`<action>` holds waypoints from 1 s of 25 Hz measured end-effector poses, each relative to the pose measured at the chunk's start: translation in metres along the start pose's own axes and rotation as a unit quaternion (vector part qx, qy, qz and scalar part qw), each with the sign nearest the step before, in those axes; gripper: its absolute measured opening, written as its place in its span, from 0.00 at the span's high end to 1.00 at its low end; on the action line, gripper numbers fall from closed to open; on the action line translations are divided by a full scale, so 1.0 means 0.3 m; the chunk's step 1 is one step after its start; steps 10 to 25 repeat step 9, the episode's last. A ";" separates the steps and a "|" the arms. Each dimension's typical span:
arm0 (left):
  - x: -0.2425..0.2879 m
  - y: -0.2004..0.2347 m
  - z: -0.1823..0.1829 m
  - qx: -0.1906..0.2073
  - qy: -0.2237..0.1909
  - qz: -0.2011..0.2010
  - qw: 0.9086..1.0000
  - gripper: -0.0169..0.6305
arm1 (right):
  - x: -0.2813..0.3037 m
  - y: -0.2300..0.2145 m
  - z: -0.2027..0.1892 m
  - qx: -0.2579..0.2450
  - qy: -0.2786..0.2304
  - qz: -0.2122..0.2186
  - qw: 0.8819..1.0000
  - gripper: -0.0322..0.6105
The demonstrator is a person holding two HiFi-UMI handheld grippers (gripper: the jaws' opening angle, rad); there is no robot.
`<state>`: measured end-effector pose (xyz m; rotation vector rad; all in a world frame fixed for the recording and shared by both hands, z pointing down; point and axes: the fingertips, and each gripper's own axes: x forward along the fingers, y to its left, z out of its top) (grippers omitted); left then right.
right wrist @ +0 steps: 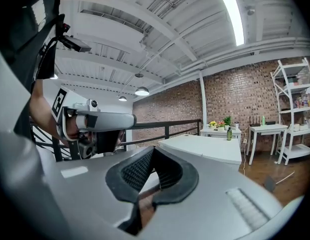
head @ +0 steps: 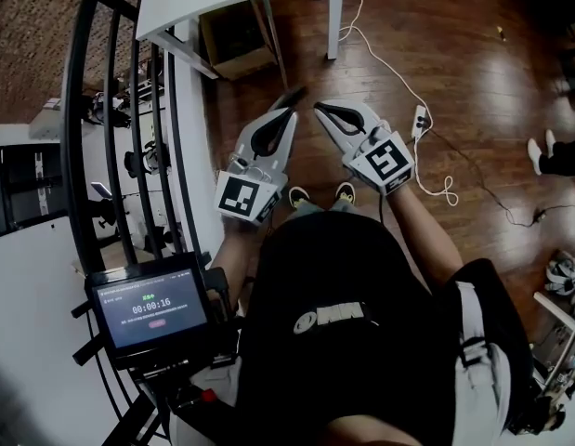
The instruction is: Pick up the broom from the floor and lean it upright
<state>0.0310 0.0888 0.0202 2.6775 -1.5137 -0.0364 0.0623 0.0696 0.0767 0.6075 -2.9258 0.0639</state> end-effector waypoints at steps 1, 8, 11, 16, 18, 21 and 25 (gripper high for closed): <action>0.019 -0.006 0.016 0.000 -0.001 -0.001 1.000 0.95 | -0.009 -0.018 0.016 0.001 0.000 0.000 1.000 0.95; -0.017 0.046 0.008 -0.005 -0.001 0.005 1.000 0.95 | 0.043 0.010 0.025 -0.001 -0.004 0.000 1.000 0.95; -0.036 0.054 -0.006 -0.005 0.002 0.007 1.000 0.95 | 0.055 0.028 0.015 -0.002 -0.006 0.000 1.000 0.95; -0.036 0.054 -0.006 -0.005 0.002 0.007 1.000 0.95 | 0.055 0.028 0.015 -0.002 -0.006 0.000 1.000 0.95; -0.036 0.054 -0.006 -0.005 0.002 0.007 1.000 0.95 | 0.055 0.028 0.015 -0.002 -0.006 0.000 1.000 0.95; -0.036 0.054 -0.006 -0.005 0.002 0.007 1.000 0.95 | 0.055 0.028 0.015 -0.002 -0.006 0.000 1.000 0.95; -0.036 0.054 -0.006 -0.005 0.002 0.007 1.000 0.95 | 0.055 0.028 0.015 -0.002 -0.006 0.000 1.000 0.95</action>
